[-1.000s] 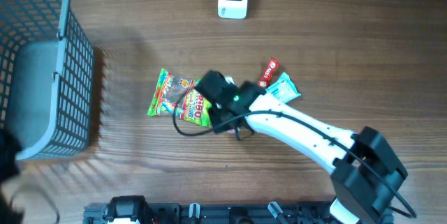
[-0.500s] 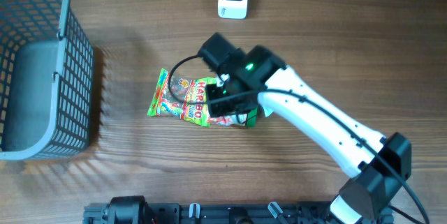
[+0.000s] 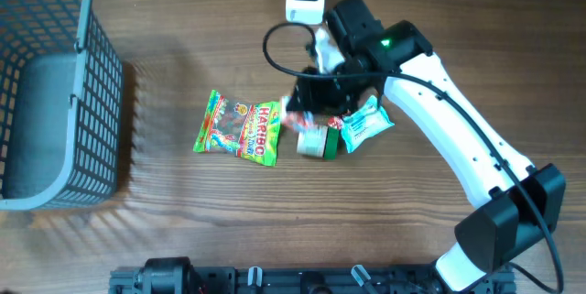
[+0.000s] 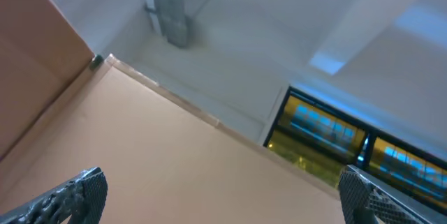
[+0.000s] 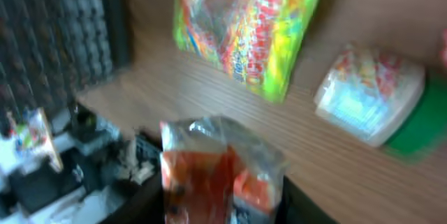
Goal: Scan the item barcode
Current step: 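Lift the tissue pack with the right gripper toward the scanner, then hold the tissue pack under the scanner with the right gripper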
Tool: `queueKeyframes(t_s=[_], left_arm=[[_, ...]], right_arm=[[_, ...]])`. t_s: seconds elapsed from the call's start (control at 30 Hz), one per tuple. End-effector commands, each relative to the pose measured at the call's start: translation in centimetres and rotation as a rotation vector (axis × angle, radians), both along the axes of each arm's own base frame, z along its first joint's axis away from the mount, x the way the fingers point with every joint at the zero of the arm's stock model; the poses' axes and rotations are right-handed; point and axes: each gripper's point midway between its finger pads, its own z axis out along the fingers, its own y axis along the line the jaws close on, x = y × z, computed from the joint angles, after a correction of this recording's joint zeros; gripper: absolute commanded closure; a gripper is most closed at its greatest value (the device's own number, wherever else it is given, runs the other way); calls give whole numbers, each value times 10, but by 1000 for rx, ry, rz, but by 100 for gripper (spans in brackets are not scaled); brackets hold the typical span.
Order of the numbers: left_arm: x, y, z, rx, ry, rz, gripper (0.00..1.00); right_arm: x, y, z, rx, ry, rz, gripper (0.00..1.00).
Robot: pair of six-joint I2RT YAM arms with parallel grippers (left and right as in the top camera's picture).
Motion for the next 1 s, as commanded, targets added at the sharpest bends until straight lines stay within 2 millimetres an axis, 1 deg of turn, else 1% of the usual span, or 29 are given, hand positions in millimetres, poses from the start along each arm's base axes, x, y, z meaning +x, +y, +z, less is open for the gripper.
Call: queueKeyframes(t_s=[0.0, 0.03, 0.07, 0.1, 0.13, 0.17, 0.23, 0.33, 0.37, 0.4, 0.47, 0.53, 0.6, 0.7, 0.83, 0.97], left_arm=[[20, 17, -24, -65, 103, 73, 0], [29, 21, -39, -81, 178, 96, 0], [38, 22, -53, -85, 242, 99, 0], [44, 22, -63, -93, 291, 91, 0], [50, 22, -73, -105, 334, 81, 0], [56, 21, -85, -106, 386, 78, 0], [66, 22, -103, -96, 461, 88, 0], [85, 22, -128, -93, 543, 92, 0], [93, 22, -139, -92, 575, 93, 0], [105, 22, -154, -86, 616, 95, 0], [124, 19, -178, -29, 693, 101, 0], [142, 8, -196, 61, 745, 67, 0], [155, -1, -204, 140, 747, 36, 0], [164, -3, -212, 171, 757, 38, 0], [165, -3, -217, 196, 780, 48, 0], [165, -2, -218, 194, 783, 49, 0]], right_arm=[[64, 0, 15, -41, -349, -12, 60], [92, -2, 26, -72, -496, -41, 60], [112, -5, 36, -99, -607, -71, 60], [130, -8, 46, -125, -701, -97, 60], [142, -10, 53, -147, -773, -111, 60], [164, -15, 60, -195, -883, -146, 60], [189, -18, 61, -256, -985, -174, 60], [223, -17, 41, -345, -1086, -181, 61], [239, -19, 28, -384, -1123, -205, 61], [252, -18, 16, -396, -1146, -227, 62], [272, -15, -5, -392, -1189, -243, 62], [288, -15, -18, -371, -1233, -281, 61], [304, -20, -27, -352, -1279, -326, 61], [319, -31, -39, -328, -1312, -374, 60], [326, -31, -54, -238, -1293, -391, 56], [325, -23, -61, -160, -1266, -385, 56]])
